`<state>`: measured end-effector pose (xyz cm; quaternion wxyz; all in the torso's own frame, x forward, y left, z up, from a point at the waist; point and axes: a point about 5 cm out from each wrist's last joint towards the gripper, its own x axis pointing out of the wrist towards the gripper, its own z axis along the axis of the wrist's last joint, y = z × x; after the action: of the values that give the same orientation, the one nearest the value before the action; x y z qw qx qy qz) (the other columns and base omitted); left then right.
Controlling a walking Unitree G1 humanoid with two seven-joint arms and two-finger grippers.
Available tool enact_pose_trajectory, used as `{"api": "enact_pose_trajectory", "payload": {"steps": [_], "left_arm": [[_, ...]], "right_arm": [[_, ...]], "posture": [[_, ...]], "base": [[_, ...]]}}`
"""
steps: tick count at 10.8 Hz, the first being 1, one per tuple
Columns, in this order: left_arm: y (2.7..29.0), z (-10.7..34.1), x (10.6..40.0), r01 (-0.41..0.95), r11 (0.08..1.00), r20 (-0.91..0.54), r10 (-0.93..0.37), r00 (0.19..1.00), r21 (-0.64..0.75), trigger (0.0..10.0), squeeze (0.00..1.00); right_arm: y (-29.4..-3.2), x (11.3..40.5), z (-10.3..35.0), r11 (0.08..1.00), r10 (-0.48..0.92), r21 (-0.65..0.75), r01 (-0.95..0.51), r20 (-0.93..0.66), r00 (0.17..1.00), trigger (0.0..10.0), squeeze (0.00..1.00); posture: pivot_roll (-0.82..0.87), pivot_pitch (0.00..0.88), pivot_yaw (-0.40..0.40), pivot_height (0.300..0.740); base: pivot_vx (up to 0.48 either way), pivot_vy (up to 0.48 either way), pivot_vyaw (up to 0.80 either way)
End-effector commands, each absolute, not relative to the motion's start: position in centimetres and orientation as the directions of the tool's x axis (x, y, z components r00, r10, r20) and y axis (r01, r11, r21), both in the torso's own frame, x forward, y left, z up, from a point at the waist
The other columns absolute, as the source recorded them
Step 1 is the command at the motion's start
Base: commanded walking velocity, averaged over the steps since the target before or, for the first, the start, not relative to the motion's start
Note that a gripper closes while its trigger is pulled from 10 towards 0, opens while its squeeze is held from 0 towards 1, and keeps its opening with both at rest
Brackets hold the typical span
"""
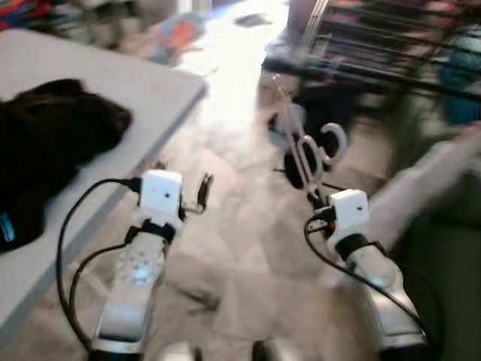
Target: Hang hanger
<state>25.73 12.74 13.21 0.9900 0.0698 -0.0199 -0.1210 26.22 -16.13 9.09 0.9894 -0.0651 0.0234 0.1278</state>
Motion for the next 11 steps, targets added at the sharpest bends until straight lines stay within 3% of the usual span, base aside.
{"api": "enact_pose_trajectory", "payload": {"steps": [1,3,5,9,11], "left_arm": [[12.6,12.6,26.1,0.297,0.944,-0.022,-0.297,0.955,0.146,10.0,0.00],[12.7,12.2,26.7,0.321,0.933,-0.042,-0.319,0.947,0.163,10.0,0.00],[12.3,11.9,27.3,0.355,0.921,-0.054,-0.351,0.935,0.162,10.0,0.00],[12.7,11.5,27.9,0.364,0.921,-0.057,-0.359,0.932,0.138,10.0,0.00],[13.0,10.8,26.9,0.397,0.906,-0.081,-0.389,0.918,0.145,10.0,0.00]], "right_arm": [[-16.3,26.0,10.0,0.971,0.208,-0.121,-0.208,-0.013,0.978,10.0,0.00],[-16.6,24.9,9.4,0.984,0.139,-0.106,-0.140,-0.018,0.990,10.0,0.00],[-17.0,24.0,8.5,0.994,0.051,-0.099,-0.054,-0.027,0.998,10.0,0.00],[-17.6,22.5,7.7,0.985,-0.002,-0.170,-0.011,-0.077,0.997,10.0,0.00],[-19.3,22.3,5.7,0.986,-0.159,-0.082,0.146,-0.188,0.969,10.0,0.00]], "posture": [[-0.05,0.062,0.013,0.740],[-0.06,0.046,0.049,0.740],[-0.10,0.024,0.102,0.740],[-0.13,0.023,0.072,0.740],[-0.11,0.026,0.057,0.740]], "base": [[0.000,0.000,-0.80],[0.000,0.000,-0.60],[0.000,0.000,0.00],[0.000,0.000,-0.13],[0.000,0.000,-0.40]]}}
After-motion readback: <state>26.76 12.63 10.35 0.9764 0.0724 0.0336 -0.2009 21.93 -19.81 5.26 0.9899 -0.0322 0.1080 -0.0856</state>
